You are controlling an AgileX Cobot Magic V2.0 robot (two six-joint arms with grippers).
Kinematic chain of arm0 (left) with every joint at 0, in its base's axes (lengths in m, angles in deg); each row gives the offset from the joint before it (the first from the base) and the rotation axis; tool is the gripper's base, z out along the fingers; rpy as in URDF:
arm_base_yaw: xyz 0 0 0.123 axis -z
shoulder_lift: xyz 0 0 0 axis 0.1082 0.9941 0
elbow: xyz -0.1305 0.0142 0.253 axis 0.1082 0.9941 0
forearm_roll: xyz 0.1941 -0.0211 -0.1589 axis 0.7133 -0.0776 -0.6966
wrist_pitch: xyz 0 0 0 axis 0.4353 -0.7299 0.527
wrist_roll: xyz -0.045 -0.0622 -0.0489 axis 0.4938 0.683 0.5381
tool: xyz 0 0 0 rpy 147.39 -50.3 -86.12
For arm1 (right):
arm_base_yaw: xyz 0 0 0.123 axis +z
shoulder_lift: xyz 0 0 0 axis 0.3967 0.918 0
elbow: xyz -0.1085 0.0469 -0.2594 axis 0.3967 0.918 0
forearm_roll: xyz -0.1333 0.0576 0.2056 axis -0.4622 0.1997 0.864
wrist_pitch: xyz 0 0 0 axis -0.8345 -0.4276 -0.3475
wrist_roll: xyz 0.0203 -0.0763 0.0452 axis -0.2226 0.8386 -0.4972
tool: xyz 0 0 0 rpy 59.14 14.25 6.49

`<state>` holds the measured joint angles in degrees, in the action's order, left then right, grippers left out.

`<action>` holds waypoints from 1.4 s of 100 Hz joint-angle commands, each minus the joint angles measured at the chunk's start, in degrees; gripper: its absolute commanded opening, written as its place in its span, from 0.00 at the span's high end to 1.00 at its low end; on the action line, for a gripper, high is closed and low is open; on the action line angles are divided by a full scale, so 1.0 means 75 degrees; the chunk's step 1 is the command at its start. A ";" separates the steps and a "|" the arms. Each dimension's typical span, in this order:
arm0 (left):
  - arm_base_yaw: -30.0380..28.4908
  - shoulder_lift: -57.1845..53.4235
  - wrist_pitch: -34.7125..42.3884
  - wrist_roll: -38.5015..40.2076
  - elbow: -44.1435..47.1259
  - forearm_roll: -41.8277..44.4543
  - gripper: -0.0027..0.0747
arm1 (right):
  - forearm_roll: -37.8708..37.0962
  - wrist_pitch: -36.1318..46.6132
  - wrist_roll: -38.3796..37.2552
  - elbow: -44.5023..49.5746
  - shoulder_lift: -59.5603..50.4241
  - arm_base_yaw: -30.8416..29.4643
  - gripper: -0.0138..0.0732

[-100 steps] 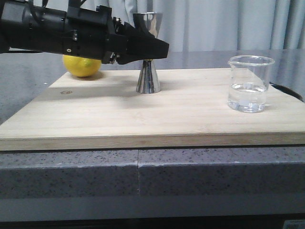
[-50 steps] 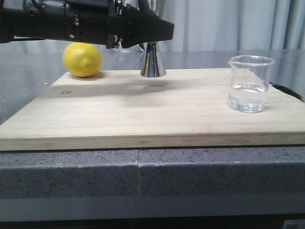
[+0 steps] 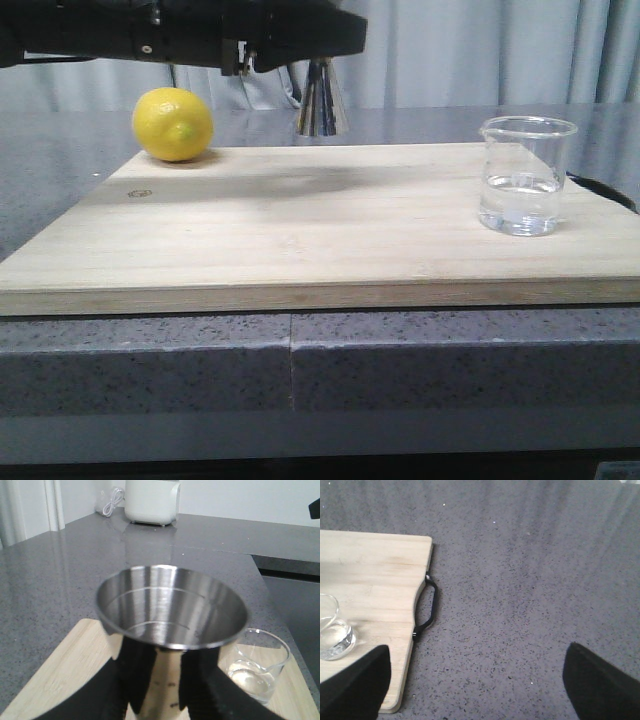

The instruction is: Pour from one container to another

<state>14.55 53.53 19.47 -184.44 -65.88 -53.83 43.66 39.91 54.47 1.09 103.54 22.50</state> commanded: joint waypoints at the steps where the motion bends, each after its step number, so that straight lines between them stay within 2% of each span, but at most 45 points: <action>1: 0.0082 -0.0586 -0.0898 0.0081 -0.0242 -0.0666 0.69 | 0.0514 0.0411 0.0523 -0.0509 0.0349 0.0168 0.12; 9: 0.0082 -0.0591 -0.0898 0.0081 -0.0242 -0.0666 0.69 | 0.0834 0.0341 0.1020 -0.0743 0.0564 0.0727 0.12; 27: 0.0082 -0.0591 -0.0911 0.0081 -0.0242 -0.0666 0.69 | 0.0472 0.0152 0.1078 -0.0896 0.1046 0.2238 0.12; 37: 0.0082 -0.0591 -0.0898 0.0081 -0.0242 -0.0666 0.69 | 0.0603 0.0130 0.1051 -0.0896 0.1231 0.2661 0.12; 59: 0.0082 -0.0578 -0.0884 0.0081 -0.0242 -0.0666 0.69 | 0.1403 0.1173 0.1066 -0.0321 0.1350 0.2717 0.12; 78: 0.0082 -0.0578 -0.0884 0.0081 -0.0242 -0.0666 0.69 | 0.1536 0.2179 0.1066 0.0542 0.1350 0.2717 0.12; 99: 0.0082 -0.0578 -0.0880 0.0081 -0.0242 -0.0666 0.69 | 0.2144 0.3912 0.1066 0.1768 0.1350 0.2755 0.12; 124: 0.0082 -0.0578 -0.0880 0.0081 -0.0242 -0.0666 0.69 | 0.2338 0.6093 0.1066 0.2898 0.1484 0.3422 0.12; 140: 0.0082 -0.0578 -0.0880 0.0081 -0.0242 -0.0666 0.69 | 0.2338 0.6427 0.1066 0.3086 0.1830 0.3637 0.12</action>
<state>14.67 52.43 19.11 -184.44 -65.88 -53.61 60.88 82.17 62.02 25.34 115.96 49.11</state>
